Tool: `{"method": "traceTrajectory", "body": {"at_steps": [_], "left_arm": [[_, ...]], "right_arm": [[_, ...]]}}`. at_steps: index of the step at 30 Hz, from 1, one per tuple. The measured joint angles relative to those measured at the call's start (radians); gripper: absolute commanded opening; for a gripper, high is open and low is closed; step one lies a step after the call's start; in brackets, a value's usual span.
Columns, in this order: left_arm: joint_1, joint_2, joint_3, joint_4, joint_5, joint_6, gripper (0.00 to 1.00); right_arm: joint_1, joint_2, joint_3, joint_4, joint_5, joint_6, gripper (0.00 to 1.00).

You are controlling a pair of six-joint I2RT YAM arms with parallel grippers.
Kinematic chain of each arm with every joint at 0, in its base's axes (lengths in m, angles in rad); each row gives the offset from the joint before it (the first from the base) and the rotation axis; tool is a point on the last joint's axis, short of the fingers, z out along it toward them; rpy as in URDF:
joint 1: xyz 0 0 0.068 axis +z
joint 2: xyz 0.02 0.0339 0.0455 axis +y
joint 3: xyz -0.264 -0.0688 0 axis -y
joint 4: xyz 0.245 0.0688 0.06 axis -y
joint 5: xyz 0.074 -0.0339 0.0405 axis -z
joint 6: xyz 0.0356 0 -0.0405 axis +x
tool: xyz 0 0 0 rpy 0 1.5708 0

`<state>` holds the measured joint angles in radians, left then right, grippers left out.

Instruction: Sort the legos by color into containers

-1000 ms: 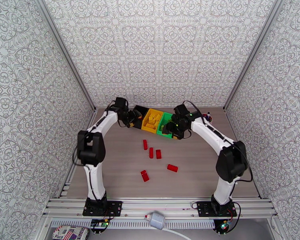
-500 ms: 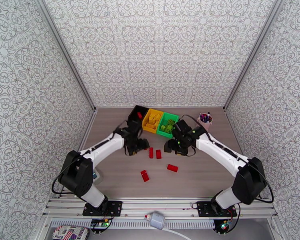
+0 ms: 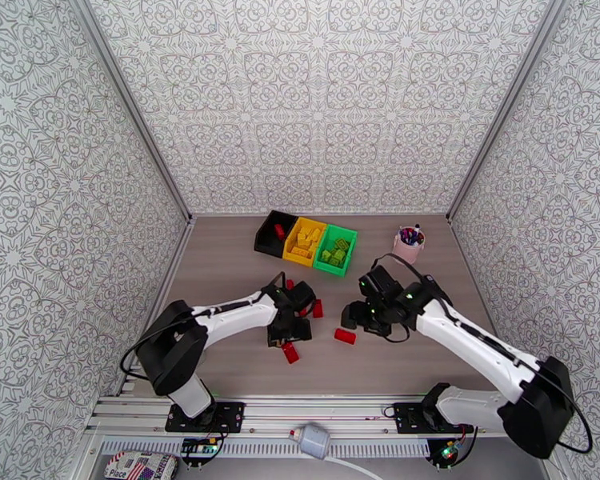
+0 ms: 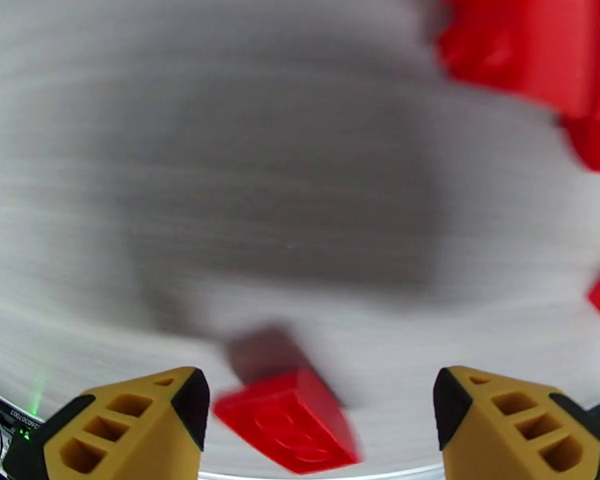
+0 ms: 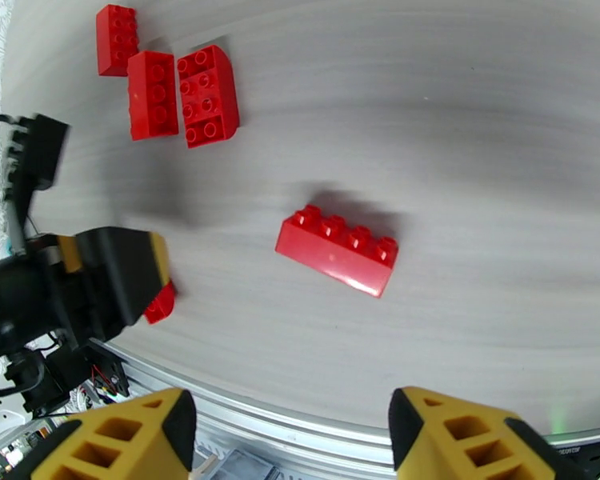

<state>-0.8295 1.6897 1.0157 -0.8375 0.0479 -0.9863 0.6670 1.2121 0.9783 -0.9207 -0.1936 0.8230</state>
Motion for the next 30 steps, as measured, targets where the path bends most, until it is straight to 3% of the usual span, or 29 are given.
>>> {"method": "traceTrajectory", "body": {"at_steps": [11,18,30], "left_arm": [[-0.038,-0.020,-0.071,0.005,-0.013,-0.051,0.70],[-0.062,-0.086,-0.140,0.011,-0.012,-0.094,0.51],[-0.057,-0.186,-0.157,0.097,0.008,-0.111,0.34]], "right_arm": [[0.001,-0.054,-0.044,0.000,0.007,0.038,0.69],[0.003,-0.053,-0.044,0.019,0.007,0.045,0.68],[0.048,0.042,-0.082,0.189,-0.078,0.080,0.70]]}}
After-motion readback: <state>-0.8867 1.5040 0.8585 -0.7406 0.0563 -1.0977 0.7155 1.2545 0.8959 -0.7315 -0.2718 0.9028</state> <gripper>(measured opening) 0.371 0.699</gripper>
